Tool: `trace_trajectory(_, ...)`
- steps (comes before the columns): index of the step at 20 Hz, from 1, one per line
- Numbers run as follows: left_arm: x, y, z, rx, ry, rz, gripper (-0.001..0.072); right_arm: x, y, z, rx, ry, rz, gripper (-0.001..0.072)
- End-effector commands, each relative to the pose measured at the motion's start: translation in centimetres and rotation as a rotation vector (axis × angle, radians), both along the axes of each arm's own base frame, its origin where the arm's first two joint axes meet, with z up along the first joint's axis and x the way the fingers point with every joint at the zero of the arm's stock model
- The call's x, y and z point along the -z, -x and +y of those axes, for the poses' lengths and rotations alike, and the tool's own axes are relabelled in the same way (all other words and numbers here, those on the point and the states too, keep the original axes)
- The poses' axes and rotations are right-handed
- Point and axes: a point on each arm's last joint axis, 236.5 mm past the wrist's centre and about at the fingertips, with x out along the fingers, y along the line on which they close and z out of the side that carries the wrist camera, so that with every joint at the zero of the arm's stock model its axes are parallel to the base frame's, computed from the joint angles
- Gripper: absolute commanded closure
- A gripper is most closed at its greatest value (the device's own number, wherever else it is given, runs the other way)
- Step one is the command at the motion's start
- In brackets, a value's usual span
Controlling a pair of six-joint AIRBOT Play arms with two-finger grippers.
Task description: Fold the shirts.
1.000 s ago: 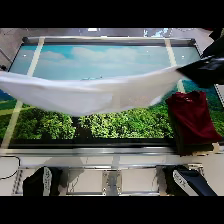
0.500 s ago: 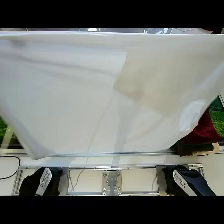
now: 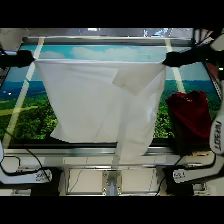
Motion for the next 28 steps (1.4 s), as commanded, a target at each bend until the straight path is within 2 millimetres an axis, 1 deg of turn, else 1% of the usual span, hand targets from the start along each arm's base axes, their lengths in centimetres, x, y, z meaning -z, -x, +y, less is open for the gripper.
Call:
trace_trajectory(1, 7.5, -6.3, -0.2, -0.058, 0.010, -0.024, 0.0697, 9.2, -6.5, 1.2, 0.097, -0.165, 0.035, 0.0704)
trace_trajectory(2, 8.3, -7.4, -0.3, -0.087, 0.032, -0.044, 0.0696, 10.3, -8.1, 1.5, 0.138, -0.222, 0.015, 0.0703)
trace_trajectory(3, 8.9, -8.2, -0.5, -0.112, 0.059, -0.058, 0.0695, 10.8, -9.4, 1.7, 0.174, -0.265, -0.008, 0.0702)
trace_trajectory(4, 9.2, -8.7, -0.9, -0.119, 0.078, -0.068, 0.0694, 10.9, -10.5, 1.8, 0.205, -0.294, -0.038, 0.0701)
trace_trajectory(5, 9.2, -8.8, -1.1, -0.124, 0.100, -0.073, 0.0676, 10.4, -11.3, 1.9, 0.228, -0.314, -0.068, 0.0679)
trace_trajectory(6, 8.7, -8.9, -1.5, -0.127, 0.130, -0.081, 0.0532, 9.6, -11.8, 1.9, 0.241, -0.329, -0.097, 0.0553)
trace_trajectory(7, 7.6, -8.9, -1.5, -0.137, 0.161, -0.099, 0.0286, 8.5, -12.1, 2.0, 0.236, -0.341, -0.114, 0.0372)
trace_trajectory(8, 6.1, -8.7, -1.1, -0.148, 0.180, -0.123, 0.0133, 7.2, -12.0, 2.2, 0.211, -0.344, -0.120, 0.0274)
trace_trajectory(9, 4.1, -8.2, -0.2, -0.168, 0.196, -0.151, 0.0124, 5.4, -11.4, 2.3, 0.169, -0.339, -0.120, 0.0274)
trace_trajectory(10, 2.0, -7.4, 0.8, -0.187, 0.206, -0.173, 0.0124, 3.6, -10.5, 1.9, 0.118, -0.314, -0.112, 0.0275)
trace_trajectory(11, -0.3, -5.9, 2.1, -0.201, 0.210, -0.183, 0.0124, 2.1, -9.0, 1.0, 0.075, -0.274, -0.089, 0.0278)
trace_trajectory(12, -2.0, -4.0, 3.3, -0.204, 0.206, -0.172, 0.0124, 1.1, -7.0, -0.8, 0.065, -0.229, -0.039, 0.0298)
trace_trajectory(13, -3.3, -1.7, 4.8, -0.214, 0.195, -0.150, 0.0124, 0.6, -4.8, -2.8, 0.065, -0.174, 0.007, 0.0338)
trace_trajectory(15, -4.7, 3.0, 8.7, -0.282, 0.136, -0.124, 0.0124, 1.0, 0.7, -7.6, 0.100, -0.023, 0.134, 0.0347)
trace_trajectory(16, -4.5, 5.5, 10.0, -0.322, 0.136, -0.105, 0.0124, 1.1, 3.2, -9.2, 0.115, 0.021, 0.186, 0.0346)
trace_trajectory(17, -3.3, 8.5, 10.9, -0.369, 0.146, -0.071, 0.0124, 1.1, 5.7, -10.1, 0.108, 0.045, 0.218, 0.0346)
trace_trajectory(18, -1.2, 11.5, 11.4, -0.416, 0.162, -0.030, 0.0124, 1.1, 7.4, -10.4, 0.114, 0.039, 0.229, 0.0347)
trace_trajectory(19, 1.4, 14.5, 11.2, -0.462, 0.190, 0.019, 0.0124, 1.8, 9.0, -10.4, 0.125, 0.025, 0.240, 0.0346)
trace_trajectory(20, 4.6, 17.7, 10.5, -0.542, 0.268, 0.076, 0.0124, 3.1, 10.7, -9.9, 0.134, 0.005, 0.255, 0.0346)
trace_trajectory(21, 7.6, 20.4, 9.5, -0.613, 0.337, 0.128, 0.0124, 4.6, 11.9, -9.0, 0.159, -0.034, 0.256, 0.0346)
trace_trajectory(22, 10.3, 22.7, 8.4, -0.668, 0.394, 0.172, 0.0124, 6.3, 13.0, -7.7, 0.195, -0.094, 0.245, 0.0344)
trace_trajectory(23, 12.9, 24.6, 6.8, -0.693, 0.447, 0.211, 0.0124, 7.8, 13.7, -6.3, 0.242, -0.172, 0.221, 0.0344)
trace_trajectory(24, 15.1, 26.0, 5.3, -0.707, 0.498, 0.246, 0.0124, 9.4, 14.5, -4.9, 0.302, -0.262, 0.211, 0.0343)
trace_trajectory(25, 16.9, 26.9, 3.8, -0.726, 0.565, 0.284, 0.0125, 11.1, 15.6, -3.9, 0.350, -0.332, 0.225, 0.0343)
trace_trajectory(26, 18.7, 27.5, 2.1, -0.749, 0.651, 0.329, 0.0124, 12.9, 16.8, -2.9, 0.394, -0.392, 0.257, 0.0343)
trace_trajectory(27, 20.1, 27.8, 0.9, -0.762, 0.718, 0.360, 0.0125, 14.5, 18.2, -1.9, 0.416, -0.445, 0.309, 0.0343)
trace_trajectory(28, 21.1, 27.8, 0.3, -0.784, 0.775, 0.373, 0.0125, 15.7, 19.2, -1.2, 0.427, -0.469, 0.349, 0.0342)
